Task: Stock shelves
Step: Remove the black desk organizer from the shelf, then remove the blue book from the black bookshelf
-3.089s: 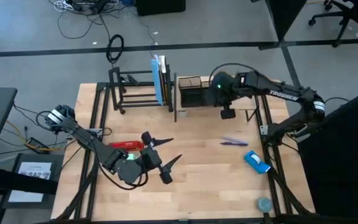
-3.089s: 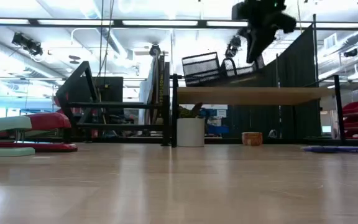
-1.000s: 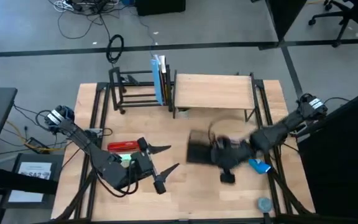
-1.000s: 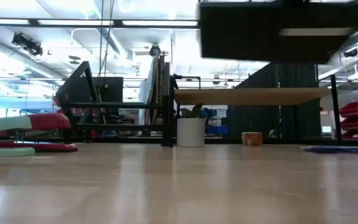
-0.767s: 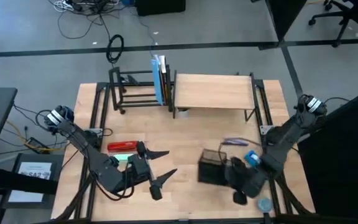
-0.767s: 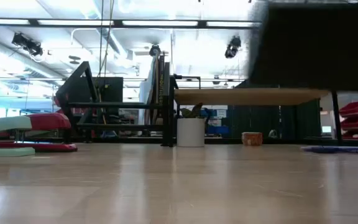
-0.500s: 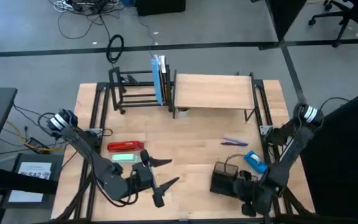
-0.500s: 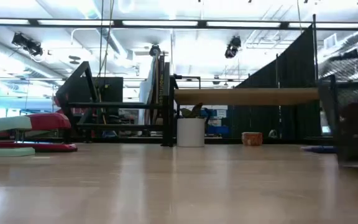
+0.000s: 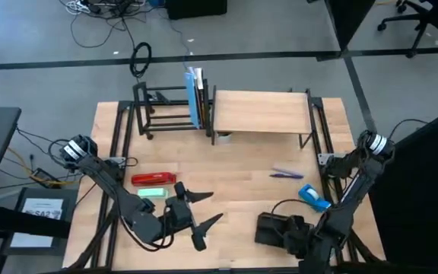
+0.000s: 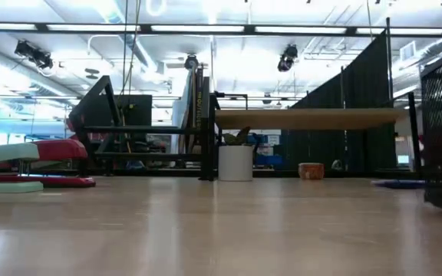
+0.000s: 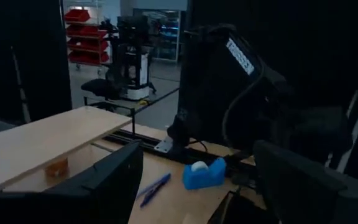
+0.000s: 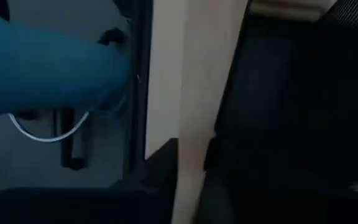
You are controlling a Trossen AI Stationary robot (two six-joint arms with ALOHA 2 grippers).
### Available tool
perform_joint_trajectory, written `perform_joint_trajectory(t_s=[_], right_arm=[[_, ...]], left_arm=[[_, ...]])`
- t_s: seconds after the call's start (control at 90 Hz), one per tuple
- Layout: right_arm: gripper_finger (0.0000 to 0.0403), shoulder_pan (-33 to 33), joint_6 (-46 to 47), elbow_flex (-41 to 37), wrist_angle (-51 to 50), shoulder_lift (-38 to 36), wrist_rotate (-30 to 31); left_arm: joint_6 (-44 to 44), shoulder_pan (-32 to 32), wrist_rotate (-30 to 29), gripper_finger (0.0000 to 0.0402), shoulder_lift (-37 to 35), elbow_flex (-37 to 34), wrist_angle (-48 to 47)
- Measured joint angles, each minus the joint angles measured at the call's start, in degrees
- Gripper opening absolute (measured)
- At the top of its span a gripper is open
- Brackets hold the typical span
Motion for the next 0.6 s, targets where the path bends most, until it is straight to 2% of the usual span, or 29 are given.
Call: perform_joint_trajectory(t_s=[0.167,0.411,0.456,0.5,0.6], right_arm=[[0.0157,-3.11,-7.98,4.49,-4.69,-4.00,1.38],[0.0191,-9.65,-19.47,7.36,-1.67,-8.13,13.63],[0.0194,-10.99,-20.31,7.36,-0.42,-8.17,16.16],[0.0195,-12.35,-20.48,7.32,1.01,-8.04,18.64],[0.0197,-15.48,-20.18,7.07,6.15,-7.00,22.74]], left_arm=[[-0.17,0.00,0.08,0.0284,-0.02,0.00,0.09],[-1.01,0.15,-0.45,0.0284,-0.02,0.00,0.01],[-1.17,0.39,-3.03,0.0284,-0.07,0.07,0.11],[0.91,0.60,-8.09,0.0284,-0.63,0.67,-0.14],[10.94,2.42,-19.83,0.0284,-3.64,3.89,0.09]])
